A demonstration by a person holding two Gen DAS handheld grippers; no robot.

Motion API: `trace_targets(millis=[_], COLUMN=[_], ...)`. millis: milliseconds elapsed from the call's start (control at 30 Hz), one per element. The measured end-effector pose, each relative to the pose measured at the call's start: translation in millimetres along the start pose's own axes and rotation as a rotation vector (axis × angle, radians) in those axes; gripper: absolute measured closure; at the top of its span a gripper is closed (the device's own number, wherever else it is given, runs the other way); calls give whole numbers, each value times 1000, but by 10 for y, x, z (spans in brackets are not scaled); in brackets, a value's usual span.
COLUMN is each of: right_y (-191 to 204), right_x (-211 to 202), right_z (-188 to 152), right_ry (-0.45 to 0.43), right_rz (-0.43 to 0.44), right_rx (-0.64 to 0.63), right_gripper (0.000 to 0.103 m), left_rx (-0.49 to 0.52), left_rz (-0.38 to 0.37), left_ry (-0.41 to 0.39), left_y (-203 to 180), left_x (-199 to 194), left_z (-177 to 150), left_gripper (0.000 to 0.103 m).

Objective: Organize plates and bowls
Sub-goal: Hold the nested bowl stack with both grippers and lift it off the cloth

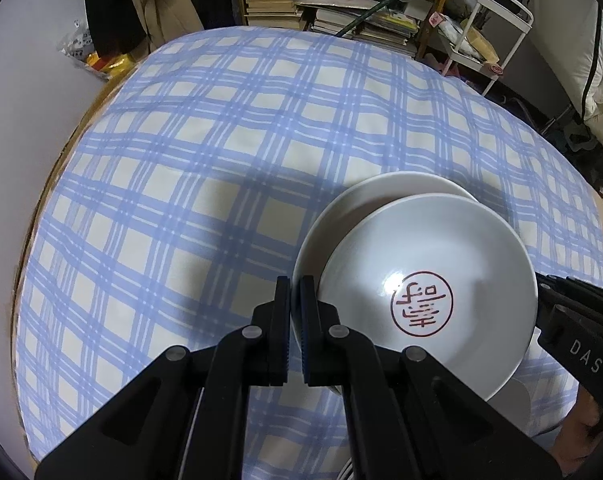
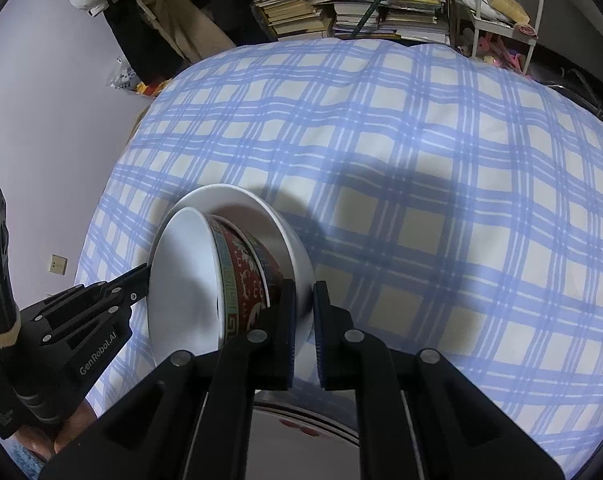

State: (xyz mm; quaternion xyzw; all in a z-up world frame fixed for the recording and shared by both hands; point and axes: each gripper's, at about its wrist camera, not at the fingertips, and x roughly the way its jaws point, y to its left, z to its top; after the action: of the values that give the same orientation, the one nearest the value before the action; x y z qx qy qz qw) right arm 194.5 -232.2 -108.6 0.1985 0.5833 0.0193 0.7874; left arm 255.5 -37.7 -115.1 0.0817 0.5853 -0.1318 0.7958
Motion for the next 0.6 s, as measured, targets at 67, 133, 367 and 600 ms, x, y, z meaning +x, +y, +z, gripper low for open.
trace_targets(millis=[67,133,367,600], right_y=[-1,-27,-32,69], right_x=[-3,-11,-184,-545], right_z=[19,32,-10,-91], right_ry=[13,13,-29,-69], right_rz=[-1,11,22,33], right_rx=[-20,1,51,50], right_gripper=[91,91,92,92], left_rx=[26,20,-2,-21], left_rz=[30,34,9,-36], left_ry=[-30,-31,-54,-99], left_y=[-64,-73,-76,-44], left_x=[-42,-72,-287,-660], left_z=[-23,-12,11,-9], left_gripper=[101,101,101,100])
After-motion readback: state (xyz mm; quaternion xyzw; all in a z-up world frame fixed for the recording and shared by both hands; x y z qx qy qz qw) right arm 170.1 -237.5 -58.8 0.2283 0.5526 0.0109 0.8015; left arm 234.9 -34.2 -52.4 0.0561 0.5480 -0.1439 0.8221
